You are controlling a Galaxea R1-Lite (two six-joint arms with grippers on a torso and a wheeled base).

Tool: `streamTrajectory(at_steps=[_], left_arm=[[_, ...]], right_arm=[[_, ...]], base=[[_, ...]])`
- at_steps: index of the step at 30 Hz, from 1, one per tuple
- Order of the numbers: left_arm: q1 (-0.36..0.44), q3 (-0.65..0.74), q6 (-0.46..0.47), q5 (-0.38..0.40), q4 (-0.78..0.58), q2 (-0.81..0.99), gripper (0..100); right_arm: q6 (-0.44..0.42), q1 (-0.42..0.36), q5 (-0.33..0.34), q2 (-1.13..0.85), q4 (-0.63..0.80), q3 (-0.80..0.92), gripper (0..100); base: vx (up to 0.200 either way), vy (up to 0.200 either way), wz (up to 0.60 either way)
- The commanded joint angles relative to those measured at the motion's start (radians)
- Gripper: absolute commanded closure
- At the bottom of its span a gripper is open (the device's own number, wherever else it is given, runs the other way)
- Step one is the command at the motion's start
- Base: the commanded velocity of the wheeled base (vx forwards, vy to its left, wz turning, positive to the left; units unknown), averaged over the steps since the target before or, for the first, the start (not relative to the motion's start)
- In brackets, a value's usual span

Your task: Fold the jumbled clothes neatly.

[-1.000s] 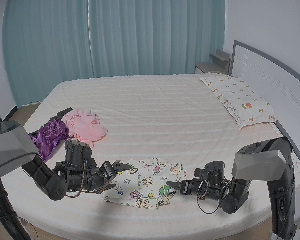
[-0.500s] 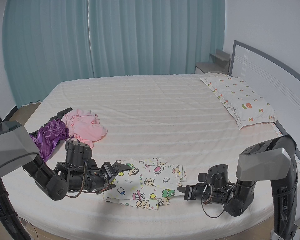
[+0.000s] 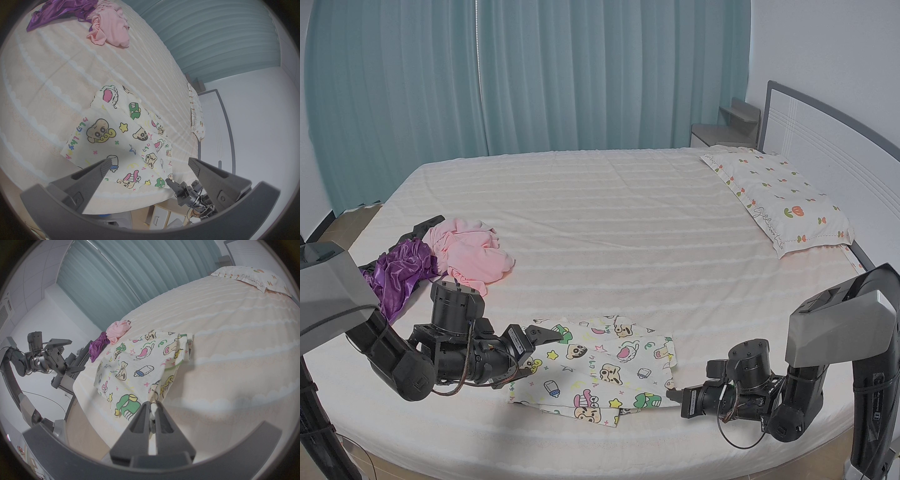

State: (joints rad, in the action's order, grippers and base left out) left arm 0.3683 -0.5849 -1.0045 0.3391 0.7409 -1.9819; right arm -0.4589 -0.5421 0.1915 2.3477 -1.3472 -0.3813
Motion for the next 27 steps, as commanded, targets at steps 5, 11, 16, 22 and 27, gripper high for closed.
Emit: streamTrajectory(at_steps=[5,11,16,22,27], left_arm=[[0.0,0.0,0.0,0.0,0.0,-0.002,0],[0.0,0.0,0.0,0.0,0.0,-0.002,0],[-0.002,-0.001,-0.002,0.0,0.0,-0.003,0],[-0.012,-0.001,-0.003,0.004,0.0,-0.006,0],[-0.012,-0.001,-0.002,0.0,0.023,-0.028,0]], right_arm=[[0.025,-0.001,0.0,-0.004,0.013,0.007,0],[0.032,0.03,-0.02,-0.065,0.002,0.027,0],[0.034,0.09,-0.023,-0.114,0.017,-0.048,0],[0.032,0.139,-0.015,-0.045,0.218,-0.311,0],[0.032,0.139,-0.015,0.117,0.301,-0.521,0]], base=[[0.0,0.0,0.0],[0.0,0.0,0.0],[0.0,0.0,0.0],[0.0,0.0,0.0],[0.0,0.0,0.0]])
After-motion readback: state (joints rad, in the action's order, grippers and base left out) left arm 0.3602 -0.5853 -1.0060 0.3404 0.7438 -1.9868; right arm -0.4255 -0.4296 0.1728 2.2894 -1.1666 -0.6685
